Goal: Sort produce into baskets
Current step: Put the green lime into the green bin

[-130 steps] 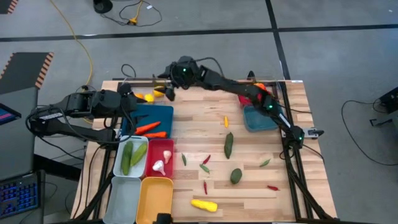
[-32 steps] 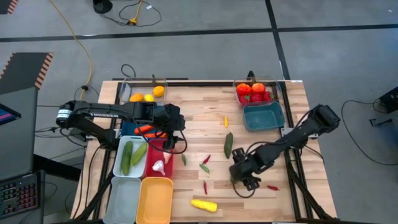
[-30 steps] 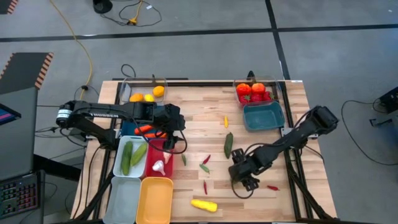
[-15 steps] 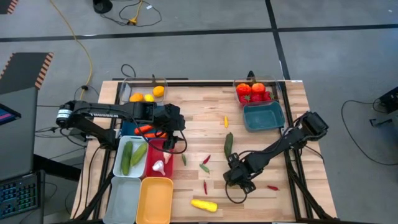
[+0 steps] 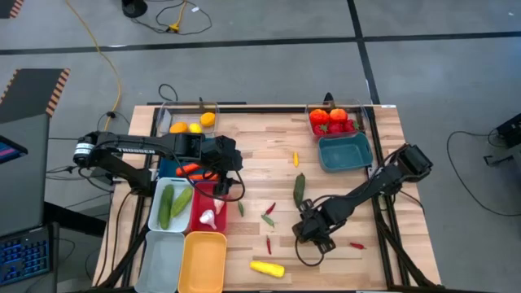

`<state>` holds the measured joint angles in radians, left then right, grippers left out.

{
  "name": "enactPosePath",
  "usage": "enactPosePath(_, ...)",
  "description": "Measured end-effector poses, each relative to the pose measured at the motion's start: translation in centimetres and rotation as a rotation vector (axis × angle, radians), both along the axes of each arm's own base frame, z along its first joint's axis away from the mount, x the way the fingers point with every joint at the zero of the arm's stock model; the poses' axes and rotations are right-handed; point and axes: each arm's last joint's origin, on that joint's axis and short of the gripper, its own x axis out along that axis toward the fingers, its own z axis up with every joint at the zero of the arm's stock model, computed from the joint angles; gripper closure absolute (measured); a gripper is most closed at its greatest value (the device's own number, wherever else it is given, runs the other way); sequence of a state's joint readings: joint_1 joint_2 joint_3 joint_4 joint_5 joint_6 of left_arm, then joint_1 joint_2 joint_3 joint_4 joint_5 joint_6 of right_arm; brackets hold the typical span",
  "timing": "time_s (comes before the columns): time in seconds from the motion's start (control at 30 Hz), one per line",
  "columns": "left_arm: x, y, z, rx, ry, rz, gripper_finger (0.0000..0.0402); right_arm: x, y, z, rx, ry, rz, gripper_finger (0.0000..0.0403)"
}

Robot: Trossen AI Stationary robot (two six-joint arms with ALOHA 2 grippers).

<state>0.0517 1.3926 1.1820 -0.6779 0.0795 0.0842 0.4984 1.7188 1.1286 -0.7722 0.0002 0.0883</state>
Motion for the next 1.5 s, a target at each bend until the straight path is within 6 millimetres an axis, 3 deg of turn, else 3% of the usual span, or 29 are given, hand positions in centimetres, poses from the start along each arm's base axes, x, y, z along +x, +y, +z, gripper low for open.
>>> enactPosePath(0.23, 0.4, 0.3, 0.4, 0.027, -0.064, 0.001, 0.0145, -1.8, -4.0, 4.9, -0.052, -0.053, -0.123, 0.0152)
enactPosePath(0.47, 0.5, 2.1, 0.6, 0.032, -0.097, 0.053, 0.0145, -4.6, -9.0, 9.6, -0.104, -0.163, -0.281, 0.0153)
enactPosePath(0.77, -0.1, 5.6, 0.6, -0.001, -0.095, 0.226, 0.0145, -9.1, -14.5, 12.4, -0.253, -0.150, -0.531, 0.0153)
enactPosePath(1.07, -0.4, 7.2, 0.8, 0.019, -0.114, 0.271, 0.0145, -10.5, -18.8, 12.6, -0.297, -0.090, -0.767, 0.0153)
enactPosePath(1.33, -0.4, 7.4, 0.8, 0.040, -0.112, 0.253, 0.0145, -11.1, -21.7, 7.9, -0.339, 0.140, -0.843, 0.0153)
enactPosePath(1.5, -0.4, 7.4, 0.8, 0.038, -0.112, 0.256, 0.0145, -10.7, -22.7, 6.9, -0.339, 0.133, -0.856, 0.0153)
